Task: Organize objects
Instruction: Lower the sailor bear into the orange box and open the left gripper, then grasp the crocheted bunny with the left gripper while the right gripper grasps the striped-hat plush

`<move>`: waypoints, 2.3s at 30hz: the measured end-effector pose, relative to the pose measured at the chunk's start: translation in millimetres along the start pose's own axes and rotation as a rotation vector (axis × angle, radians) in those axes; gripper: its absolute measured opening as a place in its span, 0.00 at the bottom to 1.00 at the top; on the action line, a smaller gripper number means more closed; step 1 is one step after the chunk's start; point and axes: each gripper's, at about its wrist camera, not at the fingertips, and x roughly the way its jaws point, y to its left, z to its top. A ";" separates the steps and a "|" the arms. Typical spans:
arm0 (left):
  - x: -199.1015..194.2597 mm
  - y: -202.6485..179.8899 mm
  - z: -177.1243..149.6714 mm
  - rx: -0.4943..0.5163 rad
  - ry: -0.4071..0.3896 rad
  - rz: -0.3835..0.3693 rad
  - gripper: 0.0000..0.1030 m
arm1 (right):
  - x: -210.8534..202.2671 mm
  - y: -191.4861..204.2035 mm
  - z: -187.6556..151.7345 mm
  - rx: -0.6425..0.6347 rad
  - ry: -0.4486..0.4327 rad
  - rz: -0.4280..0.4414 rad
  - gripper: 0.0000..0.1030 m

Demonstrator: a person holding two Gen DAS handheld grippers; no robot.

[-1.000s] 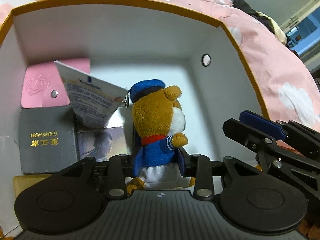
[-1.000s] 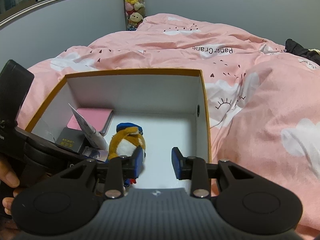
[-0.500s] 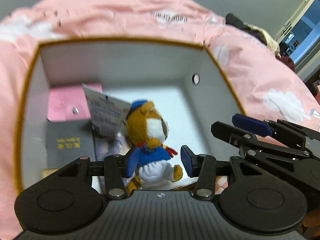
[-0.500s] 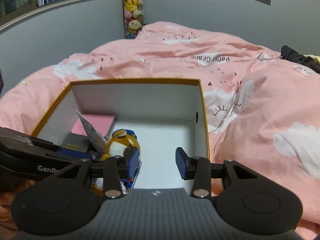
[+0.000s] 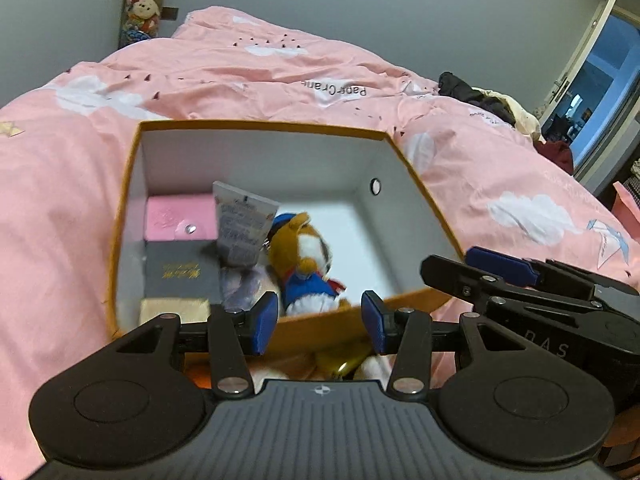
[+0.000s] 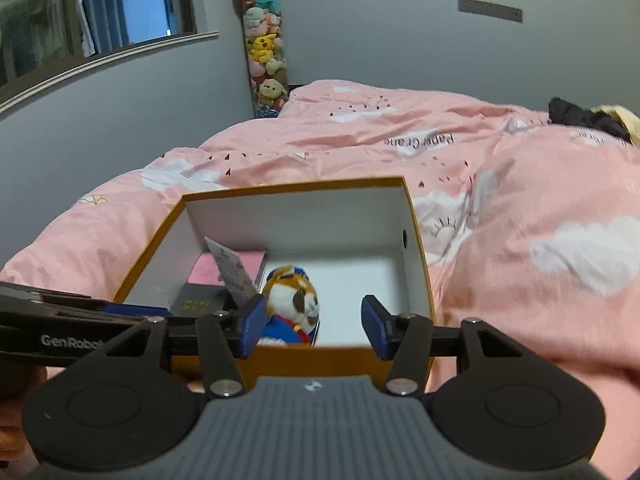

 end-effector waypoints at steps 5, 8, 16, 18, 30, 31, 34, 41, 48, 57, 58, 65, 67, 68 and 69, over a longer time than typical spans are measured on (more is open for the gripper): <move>-15.2 12.7 -16.1 -0.027 0.033 0.021 0.52 | -2.8 2.5 -23.8 0.051 0.049 -0.013 0.53; -17.0 23.2 -27.2 -0.045 0.082 0.033 0.52 | -0.1 2.6 -39.0 0.071 0.096 -0.037 0.53; -19.6 45.6 -56.4 -0.139 0.213 0.025 0.52 | -1.6 -2.3 -66.9 0.112 0.153 -0.061 0.54; -16.5 48.5 -60.8 -0.183 0.233 0.005 0.52 | 0.0 -3.1 -69.8 0.112 0.162 -0.069 0.54; 16.7 32.0 -63.3 -0.159 0.296 0.032 0.66 | 23.5 -1.3 -85.5 0.074 0.266 -0.102 0.68; 18.8 30.6 -63.0 -0.145 0.302 0.036 0.68 | 27.1 0.1 -87.2 0.061 0.277 -0.111 0.70; 23.7 27.4 -64.4 -0.106 0.310 0.077 0.68 | 37.4 0.9 -90.9 0.032 0.303 -0.138 0.70; 32.3 32.4 -67.6 -0.080 0.338 0.146 0.70 | 60.8 -0.8 -98.9 -0.016 0.349 -0.162 0.74; 42.8 33.5 -69.5 -0.049 0.360 0.165 0.80 | 72.3 1.0 -99.0 -0.041 0.356 -0.161 0.75; 51.8 29.0 -75.6 0.016 0.383 0.171 0.90 | 82.7 1.4 -99.1 -0.045 0.357 -0.161 0.72; 51.0 27.6 -76.1 0.024 0.380 0.171 0.90 | 81.8 1.0 -98.9 -0.042 0.354 -0.160 0.72; 57.8 13.9 -91.1 0.162 0.432 0.214 0.87 | 68.2 5.6 -95.4 -0.037 0.315 -0.148 0.68; 61.2 12.5 -98.0 0.191 0.438 0.234 0.84 | 61.8 5.5 -92.9 -0.023 0.304 -0.134 0.67; 60.9 13.3 -98.9 0.189 0.430 0.242 0.80 | 57.9 5.6 -91.4 -0.015 0.297 -0.127 0.67; 59.8 15.0 -98.7 0.180 0.422 0.245 0.78 | 54.5 6.2 -88.6 -0.009 0.289 -0.119 0.67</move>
